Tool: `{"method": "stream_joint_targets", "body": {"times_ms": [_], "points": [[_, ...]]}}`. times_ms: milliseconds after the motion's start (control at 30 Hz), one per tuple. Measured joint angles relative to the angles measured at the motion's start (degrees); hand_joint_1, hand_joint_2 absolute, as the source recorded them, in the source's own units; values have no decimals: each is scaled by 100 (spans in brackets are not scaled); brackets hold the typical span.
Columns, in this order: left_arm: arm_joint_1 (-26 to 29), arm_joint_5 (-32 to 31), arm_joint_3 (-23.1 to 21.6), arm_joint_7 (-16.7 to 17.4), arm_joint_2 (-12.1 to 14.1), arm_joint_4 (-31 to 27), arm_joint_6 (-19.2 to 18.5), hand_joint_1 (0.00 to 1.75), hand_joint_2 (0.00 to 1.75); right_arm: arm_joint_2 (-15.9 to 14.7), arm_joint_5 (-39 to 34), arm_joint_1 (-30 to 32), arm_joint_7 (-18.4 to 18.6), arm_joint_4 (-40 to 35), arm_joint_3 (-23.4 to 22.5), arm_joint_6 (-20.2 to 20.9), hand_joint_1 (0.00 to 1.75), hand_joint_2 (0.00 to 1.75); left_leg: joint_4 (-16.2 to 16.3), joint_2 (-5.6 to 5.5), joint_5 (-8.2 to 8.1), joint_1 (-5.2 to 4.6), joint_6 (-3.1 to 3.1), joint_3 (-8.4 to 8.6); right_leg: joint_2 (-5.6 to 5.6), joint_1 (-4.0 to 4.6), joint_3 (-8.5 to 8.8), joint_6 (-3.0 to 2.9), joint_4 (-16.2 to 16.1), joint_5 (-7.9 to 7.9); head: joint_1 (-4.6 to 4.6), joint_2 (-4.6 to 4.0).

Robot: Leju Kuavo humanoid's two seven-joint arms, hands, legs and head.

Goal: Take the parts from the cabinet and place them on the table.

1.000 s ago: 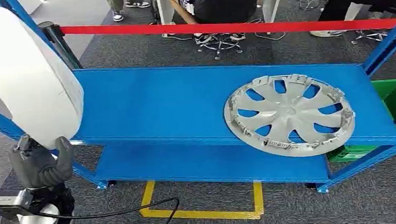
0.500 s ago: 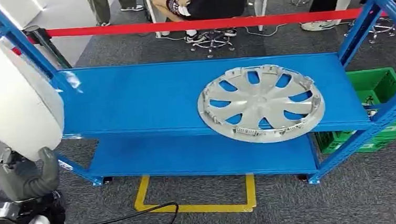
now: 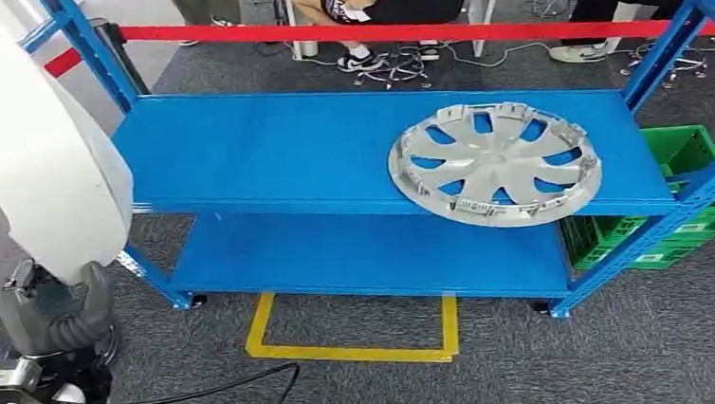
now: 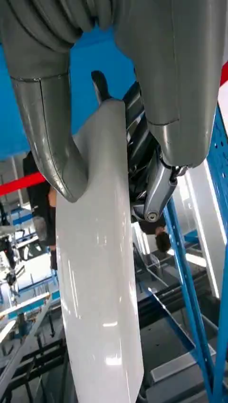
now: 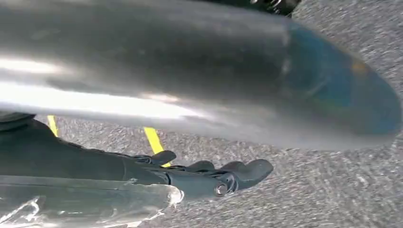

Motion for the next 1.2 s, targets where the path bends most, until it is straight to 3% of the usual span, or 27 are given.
{"method": "stream_joint_targets", "body": {"times_ms": [33,67,100,167,200,233,267,367,400,433,500,533,567,633,667,700,733,767,867,900,933,1000,1033,1067,1133,1167,1200], "points": [[0,9,-20,13,0,2,-31,175,175,0,-29,-3,31,0,0,81,0,0,3,2,68,-7,4,-86,0,4,-52,8,399,-176,2,0],[-2,20,-39,33,2,2,-59,175,175,-2,-70,-7,99,2,-7,243,0,0,4,5,136,-13,4,-174,0,5,-13,10,602,-151,0,0],[-8,41,-57,50,4,2,-92,175,175,-7,-81,-6,118,0,-13,341,0,0,8,5,199,-15,-1,-258,0,6,125,3,571,3,0,0],[-30,88,-81,68,7,4,-125,175,175,-15,-79,-16,118,0,-20,398,0,0,18,2,321,-15,-30,-415,-1,12,730,-30,-76,383,0,0],[-39,112,-94,83,7,4,-140,175,175,-20,-77,-32,114,-2,-26,400,0,0,28,-1,380,-15,-54,-469,-3,13,1161,-50,-613,359,2,0],[-41,133,-109,92,7,4,-151,175,175,-20,-74,-55,105,-7,-33,404,0,0,48,-6,415,-46,-91,-508,-4,31,1523,-59,-1140,124,2,0],[-52,142,-120,96,7,4,-164,175,175,-20,-74,-66,90,-7,-44,407,0,0,58,2,462,-44,-117,-516,5,34,1591,-95,-1325,75,-22,0],[-69,155,-155,103,7,7,-194,175,175,-26,-77,-35,46,-7,-68,396,0,0,12,1,634,-24,-226,-528,9,53,1437,-232,-1316,205,0,0],[-62,175,-153,103,7,7,-199,175,175,-28,-81,-41,37,-7,-83,393,0,0,37,-12,514,-2,-262,-560,-12,26,1397,-281,-1322,274,2,0],[-65,197,-153,103,7,7,-201,175,175,-28,-83,-42,31,-7,-96,391,0,0,206,-16,175,-1,-312,-622,-10,22,1331,-317,-1322,341,-30,0],[-64,201,-155,105,7,7,-208,175,175,-28,-81,-34,28,-7,-107,389,0,0,1026,-15,-557,27,-380,-829,-11,18,1167,-349,-1320,495,-41,0],[-64,203,-155,109,7,9,-210,175,175,-28,-81,-31,22,-7,-107,389,0,0,1456,-15,-753,39,-403,-918,-11,17,1062,-343,-1315,574,-39,0],[-64,205,-155,111,7,13,-218,175,175,-28,-81,-30,22,-7,-107,387,0,0,1720,-15,-752,51,-414,-928,-11,15,963,-330,-1309,647,-44,0],[-64,205,-175,125,7,20,-264,175,175,-28,-79,-24,22,-7,-111,378,0,0,1590,-15,-360,71,-430,-658,-12,2,784,-282,-1304,774,-42,0],[-65,205,-195,127,7,20,-286,175,175,-28,-77,-26,24,-7,-111,369,0,0,1250,-15,-166,82,-437,-375,-12,-13,706,-254,-1300,838,-39,0],[-66,205,-220,129,7,20,-288,175,175,-28,-77,-30,24,-7,-111,369,0,0,805,-16,-107,96,-446,-33,-9,-25,643,-225,-1292,900,-39,0],[-70,205,-243,133,7,20,-293,175,175,-44,-74,-33,24,-15,-111,367,0,0,294,-23,-225,109,-453,400,5,3,602,-186,-1279,945,-57,0],[-75,205,-265,133,4,20,-302,175,175,-44,-70,-33,24,-17,-111,365,0,0,-106,-48,-362,96,-384,617,7,12,567,-151,-1251,989,-55,0],[-54,205,-284,136,7,20,-302,175,175,-52,-70,-9,24,-17,-116,365,0,0,-103,-56,-355,63,-200,479,8,-10,510,-36,-1308,1184,-55,0],[-60,205,-291,135,4,22,-301,175,175,-52,-70,7,22,-17,-122,365,0,0,-107,-28,-288,85,-112,420,3,-39,483,-5,-1281,1143,-46,0],[-55,205,-297,136,4,22,-304,175,175,-57,-70,12,24,-17,-136,361,0,0,-106,-21,-230,69,-68,365,-15,-39,407,4,-1147,858,-35,0],[-54,208,-300,138,2,22,-304,175,175,-57,-72,16,28,-17,-144,361,0,0,-102,-15,-89,43,-7,213,-10,-29,196,21,-301,74,2,0],[-53,208,-302,140,2,26,-304,175,175,-59,-72,13,28,-17,-146,361,0,0,-100,-10,-17,22,6,124,-11,-22,109,23,131,-155,4,0],[-52,208,-302,140,2,28,-304,175,175,-59,-72,10,28,-17,-146,361,0,0,-89,-7,59,4,11,23,-11,-14,77,19,463,-209,9,0],[-49,208,-299,144,7,31,-306,175,175,-59,-70,10,22,-17,-146,363,0,0,-69,-7,194,-23,7,-170,-10,14,315,-23,449,134,11,0],[-48,208,-299,144,7,31,-306,175,175,-61,-61,10,13,-17,-146,365,0,0,-60,-8,258,-34,1,-260,-10,27,598,-62,137,355,11,0],[-47,208,-299,144,7,31,-306,175,175,-66,-53,3,0,-17,-146,378,0,0,-57,-12,318,-43,-12,-332,-10,44,952,-104,-311,443,9,0]]}}
